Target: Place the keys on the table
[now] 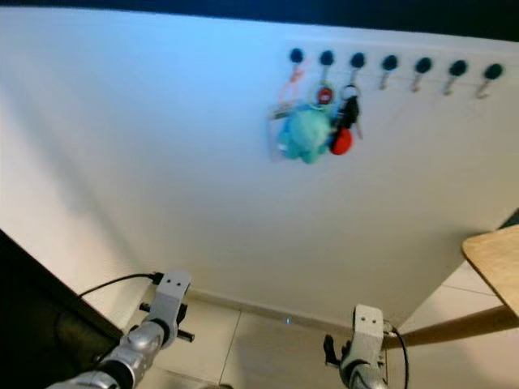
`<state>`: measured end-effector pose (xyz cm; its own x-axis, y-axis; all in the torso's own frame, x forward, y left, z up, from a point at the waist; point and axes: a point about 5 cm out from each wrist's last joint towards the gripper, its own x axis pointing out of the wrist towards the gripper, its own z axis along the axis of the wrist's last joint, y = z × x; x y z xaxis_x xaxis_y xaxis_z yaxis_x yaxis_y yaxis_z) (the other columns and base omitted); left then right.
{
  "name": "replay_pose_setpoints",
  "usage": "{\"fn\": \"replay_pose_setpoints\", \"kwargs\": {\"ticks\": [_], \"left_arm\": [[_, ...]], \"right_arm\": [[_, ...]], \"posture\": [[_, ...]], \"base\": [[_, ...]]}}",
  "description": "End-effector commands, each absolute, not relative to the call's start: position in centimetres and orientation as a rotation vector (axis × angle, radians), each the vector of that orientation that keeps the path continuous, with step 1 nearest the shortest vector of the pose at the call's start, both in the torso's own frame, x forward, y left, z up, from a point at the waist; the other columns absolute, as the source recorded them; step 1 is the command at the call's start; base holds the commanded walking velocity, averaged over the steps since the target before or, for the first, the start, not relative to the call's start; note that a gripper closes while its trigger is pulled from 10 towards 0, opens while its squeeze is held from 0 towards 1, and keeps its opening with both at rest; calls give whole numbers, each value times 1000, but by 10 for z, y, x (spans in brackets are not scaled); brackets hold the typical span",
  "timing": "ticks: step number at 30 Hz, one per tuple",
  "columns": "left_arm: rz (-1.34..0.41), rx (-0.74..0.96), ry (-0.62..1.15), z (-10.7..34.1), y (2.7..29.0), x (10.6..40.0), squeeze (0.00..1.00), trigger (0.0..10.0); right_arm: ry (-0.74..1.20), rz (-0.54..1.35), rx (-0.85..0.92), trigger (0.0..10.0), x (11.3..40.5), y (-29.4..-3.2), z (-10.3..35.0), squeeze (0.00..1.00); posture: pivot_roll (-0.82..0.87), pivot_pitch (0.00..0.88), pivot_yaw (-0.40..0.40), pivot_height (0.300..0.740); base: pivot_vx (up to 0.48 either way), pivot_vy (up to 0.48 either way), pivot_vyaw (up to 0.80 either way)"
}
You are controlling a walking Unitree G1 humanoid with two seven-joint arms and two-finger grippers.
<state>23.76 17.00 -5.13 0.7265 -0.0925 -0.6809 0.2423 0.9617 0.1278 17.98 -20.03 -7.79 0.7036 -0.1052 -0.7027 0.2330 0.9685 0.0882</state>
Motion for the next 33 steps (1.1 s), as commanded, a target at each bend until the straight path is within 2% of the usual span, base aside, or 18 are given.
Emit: {"fn": "replay_pose_setpoints", "kwargs": {"ticks": [1, 8, 13, 15, 23, 30, 33], "left_arm": [[-182, 218, 745, -52, 171, 237, 0, 10000], [-190, 223, 742, -51, 171, 238, 0, 10000], [-248, 313, 757, -53, 169, 236, 0, 10000], [-241, 293, 766, -54, 169, 235, 0, 10000], [-192, 233, 770, -53, 170, 236, 0, 10000], [-168, 214, 727, -49, 169, 242, 0, 10000], [-177, 212, 625, -38, 167, 253, 0, 10000]], "right_arm": [[763, -185, 182, 10000, 180, -196, -78, 0], [749, -182, 178, 10000, 182, -196, -77, 0], [747, -178, 173, 10000, 182, -195, -77, 0], [749, -175, 171, 10000, 181, -194, -77, 0], [715, -157, 149, 10000, 186, -194, -74, 0], [506, -53, 104, 10000, 218, -185, -49, 0], [382, 61, 43, 10000, 235, -171, -32, 0]], "posture": [[13, 1, 37, 740], [9, 8, 48, 740], [9, 8, 50, 740], [6, 7, 53, 740], [0, 8, 50, 740], [-9, 10, 58, 740], [-12, 14, 62, 740]], "base": [[0, 0, 0], [0, 0, 0], [0, -249, 0], [0, -480, 0], [0, 0, 0], [0, 0, 0], [0, 0, 0]]}}
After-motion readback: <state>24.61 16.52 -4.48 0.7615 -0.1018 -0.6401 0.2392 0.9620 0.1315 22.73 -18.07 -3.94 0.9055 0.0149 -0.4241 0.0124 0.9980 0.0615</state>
